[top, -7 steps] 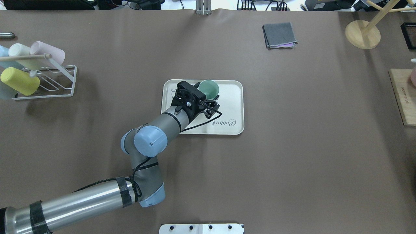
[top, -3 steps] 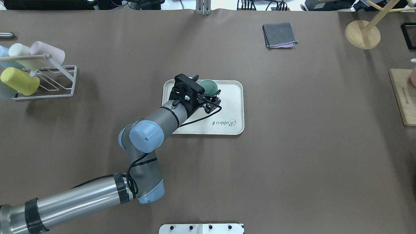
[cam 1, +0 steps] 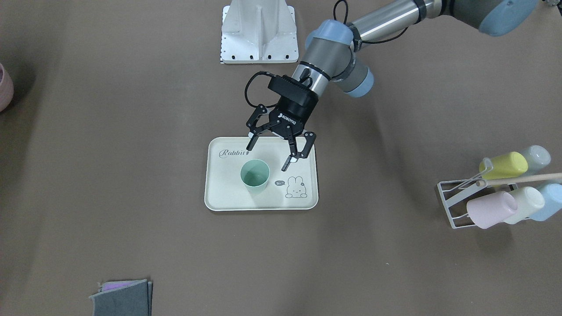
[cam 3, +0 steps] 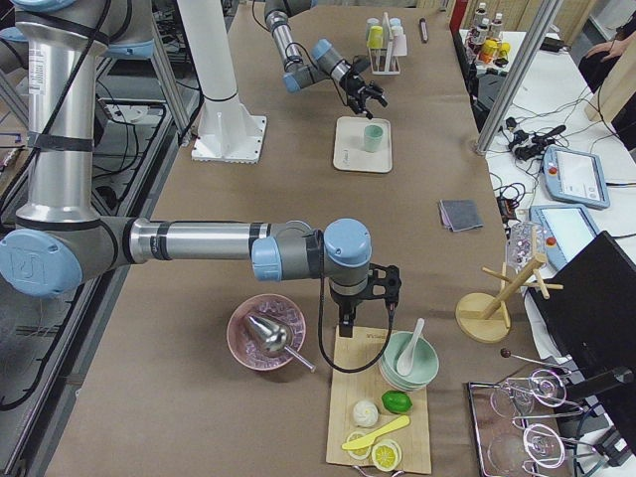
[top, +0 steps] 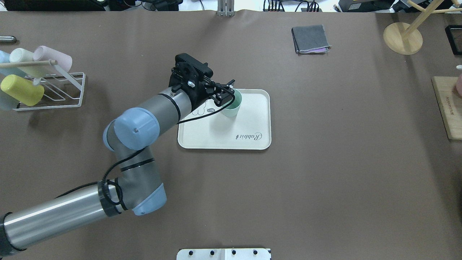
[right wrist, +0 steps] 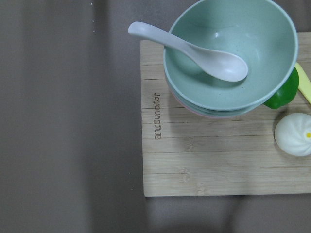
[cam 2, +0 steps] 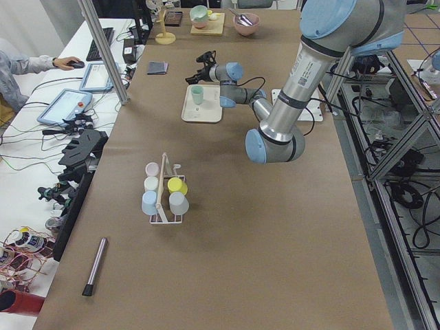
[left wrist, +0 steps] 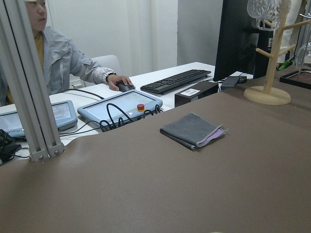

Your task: Pick up and place green cup on tray

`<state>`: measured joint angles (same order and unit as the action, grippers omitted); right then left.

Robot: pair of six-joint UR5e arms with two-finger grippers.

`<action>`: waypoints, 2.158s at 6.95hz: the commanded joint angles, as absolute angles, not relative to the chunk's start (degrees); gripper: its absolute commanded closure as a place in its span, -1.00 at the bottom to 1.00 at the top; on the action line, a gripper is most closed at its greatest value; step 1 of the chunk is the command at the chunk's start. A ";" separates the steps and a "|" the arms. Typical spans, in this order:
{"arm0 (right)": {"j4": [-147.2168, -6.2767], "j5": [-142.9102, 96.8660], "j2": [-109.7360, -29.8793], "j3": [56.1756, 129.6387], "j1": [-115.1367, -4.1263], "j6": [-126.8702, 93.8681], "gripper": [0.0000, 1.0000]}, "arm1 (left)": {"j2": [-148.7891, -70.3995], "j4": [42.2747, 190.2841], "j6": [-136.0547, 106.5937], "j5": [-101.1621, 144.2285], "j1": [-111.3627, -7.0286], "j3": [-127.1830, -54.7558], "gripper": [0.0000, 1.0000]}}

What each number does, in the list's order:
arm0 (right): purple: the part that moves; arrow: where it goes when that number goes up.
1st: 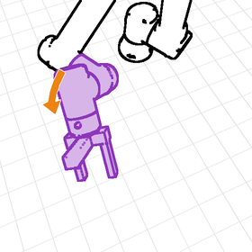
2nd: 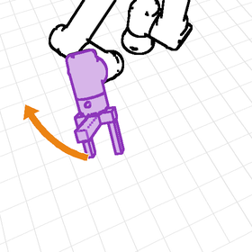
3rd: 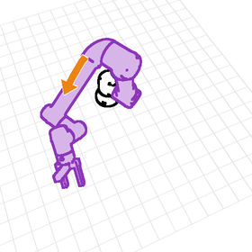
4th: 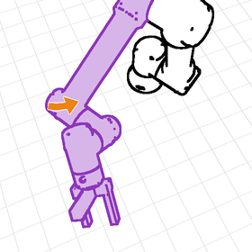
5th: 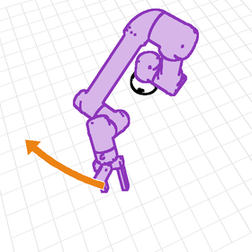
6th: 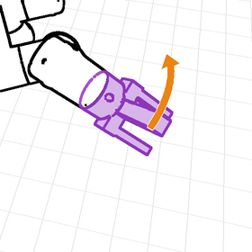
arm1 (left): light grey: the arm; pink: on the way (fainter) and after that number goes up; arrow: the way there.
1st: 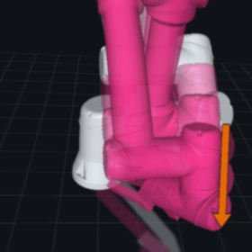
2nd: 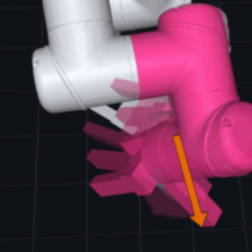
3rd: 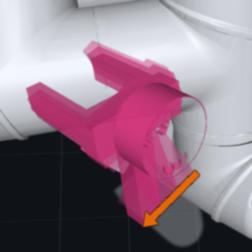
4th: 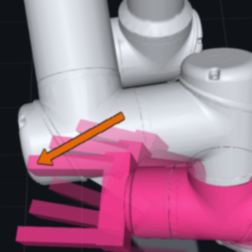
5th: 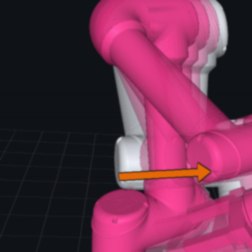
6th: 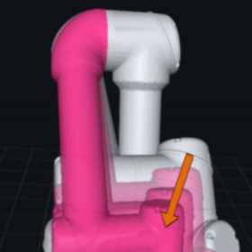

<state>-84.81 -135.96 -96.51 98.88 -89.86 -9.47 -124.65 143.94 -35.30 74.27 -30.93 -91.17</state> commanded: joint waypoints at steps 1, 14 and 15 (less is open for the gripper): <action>-84.81 -135.97 -96.59 98.79 -89.91 -9.40 -1.00 | -115.86 125.05 -38.93 92.45 -45.80 -107.62 -0.95; -84.81 -135.88 -96.86 98.61 -89.91 -9.40 -1.00 | -88.60 95.71 12.66 129.11 -92.72 -96.77 -0.94; -84.81 -135.88 -96.86 98.70 -89.91 -9.40 -1.00 | -88.42 93.02 12.66 129.20 -93.77 -96.68 -0.95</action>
